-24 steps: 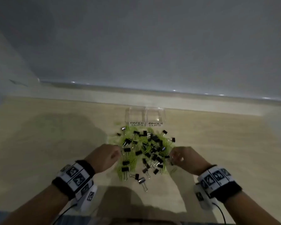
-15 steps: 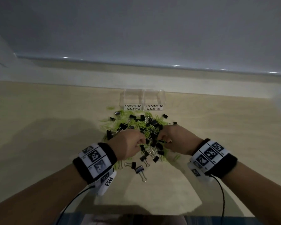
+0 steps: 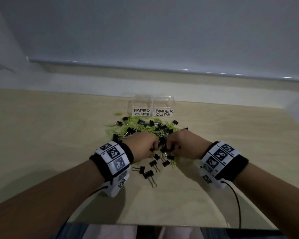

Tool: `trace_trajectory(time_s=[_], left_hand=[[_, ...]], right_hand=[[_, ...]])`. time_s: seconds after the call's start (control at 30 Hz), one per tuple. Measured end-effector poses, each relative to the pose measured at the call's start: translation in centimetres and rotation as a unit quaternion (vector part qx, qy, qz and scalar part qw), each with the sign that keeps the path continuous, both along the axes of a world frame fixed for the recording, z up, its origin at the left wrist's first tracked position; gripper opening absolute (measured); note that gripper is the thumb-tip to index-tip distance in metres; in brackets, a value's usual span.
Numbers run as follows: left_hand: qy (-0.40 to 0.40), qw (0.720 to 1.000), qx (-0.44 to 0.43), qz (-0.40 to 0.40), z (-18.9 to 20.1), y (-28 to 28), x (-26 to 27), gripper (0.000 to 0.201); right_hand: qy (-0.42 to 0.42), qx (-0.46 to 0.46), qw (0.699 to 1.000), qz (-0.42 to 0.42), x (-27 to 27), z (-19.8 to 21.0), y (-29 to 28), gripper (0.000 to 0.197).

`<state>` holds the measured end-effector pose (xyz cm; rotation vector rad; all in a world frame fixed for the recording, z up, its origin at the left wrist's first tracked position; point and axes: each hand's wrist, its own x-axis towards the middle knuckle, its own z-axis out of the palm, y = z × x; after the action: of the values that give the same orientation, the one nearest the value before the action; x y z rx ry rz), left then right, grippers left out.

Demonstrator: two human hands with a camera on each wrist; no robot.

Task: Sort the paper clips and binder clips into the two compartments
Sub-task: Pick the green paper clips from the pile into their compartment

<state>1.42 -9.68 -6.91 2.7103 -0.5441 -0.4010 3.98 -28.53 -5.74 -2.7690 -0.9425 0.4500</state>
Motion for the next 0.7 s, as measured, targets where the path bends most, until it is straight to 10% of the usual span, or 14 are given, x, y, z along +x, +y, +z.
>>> trace_trajectory(time_s=[0.27, 0.47, 0.7], left_hand=[[-0.033, 0.991, -0.105, 0.082, 1.1, 4.7, -0.7, 0.014], [-0.084, 0.989, 0.034, 0.114, 0.8, 7.7, 0.7, 0.015], [0.012, 0.998, -0.058, -0.013, 1.8, 0.9, -3.0, 0.008]], right_hand=[[-0.004, 0.076, 0.996, -0.040, -0.3, 1.1, -2.8, 0.022], [-0.060, 0.051, 0.983, -0.164, 1.3, 1.0, -7.7, 0.020], [-0.044, 0.070, 0.996, -0.021, -2.2, 1.0, -3.4, 0.017]])
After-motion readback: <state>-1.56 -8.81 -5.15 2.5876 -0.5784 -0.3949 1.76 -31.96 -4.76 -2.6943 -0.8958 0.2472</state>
